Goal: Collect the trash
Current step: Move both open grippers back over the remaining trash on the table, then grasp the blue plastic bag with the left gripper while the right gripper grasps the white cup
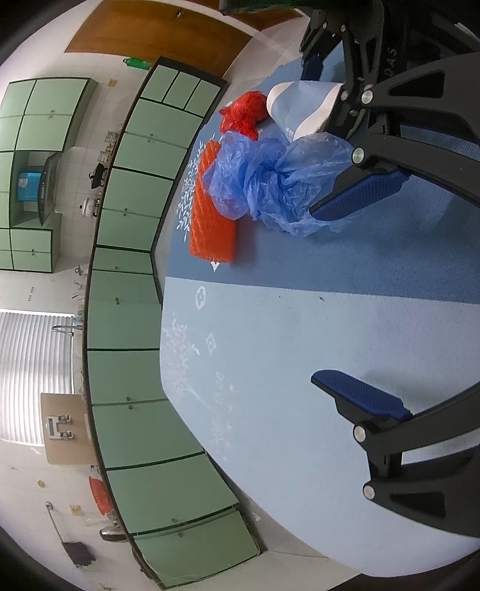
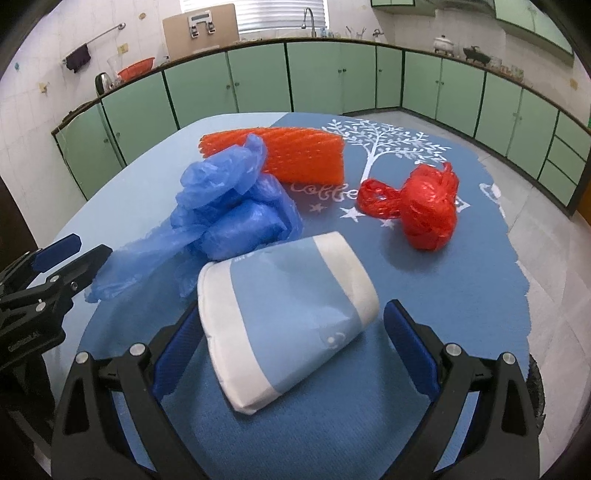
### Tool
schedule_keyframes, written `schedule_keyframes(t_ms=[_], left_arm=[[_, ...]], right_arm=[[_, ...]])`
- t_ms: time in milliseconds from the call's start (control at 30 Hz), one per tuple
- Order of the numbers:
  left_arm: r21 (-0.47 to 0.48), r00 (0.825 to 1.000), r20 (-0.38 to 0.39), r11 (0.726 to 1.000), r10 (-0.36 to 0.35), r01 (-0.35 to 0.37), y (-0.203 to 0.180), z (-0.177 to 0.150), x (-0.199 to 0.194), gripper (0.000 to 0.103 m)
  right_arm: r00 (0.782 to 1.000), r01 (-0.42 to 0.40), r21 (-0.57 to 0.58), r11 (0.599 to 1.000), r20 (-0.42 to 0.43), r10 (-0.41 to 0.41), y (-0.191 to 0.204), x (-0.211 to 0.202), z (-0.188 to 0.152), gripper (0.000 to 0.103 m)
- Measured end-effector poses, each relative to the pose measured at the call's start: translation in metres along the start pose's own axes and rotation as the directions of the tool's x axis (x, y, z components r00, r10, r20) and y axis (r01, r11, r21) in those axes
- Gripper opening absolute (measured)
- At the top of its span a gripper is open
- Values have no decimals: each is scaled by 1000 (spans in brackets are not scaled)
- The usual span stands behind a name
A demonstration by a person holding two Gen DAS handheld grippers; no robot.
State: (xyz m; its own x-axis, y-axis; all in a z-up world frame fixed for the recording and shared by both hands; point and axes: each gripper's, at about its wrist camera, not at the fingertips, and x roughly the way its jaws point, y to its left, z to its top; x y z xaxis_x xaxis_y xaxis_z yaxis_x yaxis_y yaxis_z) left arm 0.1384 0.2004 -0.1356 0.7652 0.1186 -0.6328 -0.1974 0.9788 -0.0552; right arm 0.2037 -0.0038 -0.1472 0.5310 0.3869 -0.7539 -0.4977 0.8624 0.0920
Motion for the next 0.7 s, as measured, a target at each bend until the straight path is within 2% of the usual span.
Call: schedule_keyframes(t_ms=[367,700], left_arm=[[10,1000,9,1000,-15,15,-9,1,-6,81],[35,996,28,996,-85,84,-39,12,-7,81]], right_arm=[[998,-7,34,999,56,5,-11,-23,-5,78],[992,48,107,993,114,-61,-42,-53,-3,77]])
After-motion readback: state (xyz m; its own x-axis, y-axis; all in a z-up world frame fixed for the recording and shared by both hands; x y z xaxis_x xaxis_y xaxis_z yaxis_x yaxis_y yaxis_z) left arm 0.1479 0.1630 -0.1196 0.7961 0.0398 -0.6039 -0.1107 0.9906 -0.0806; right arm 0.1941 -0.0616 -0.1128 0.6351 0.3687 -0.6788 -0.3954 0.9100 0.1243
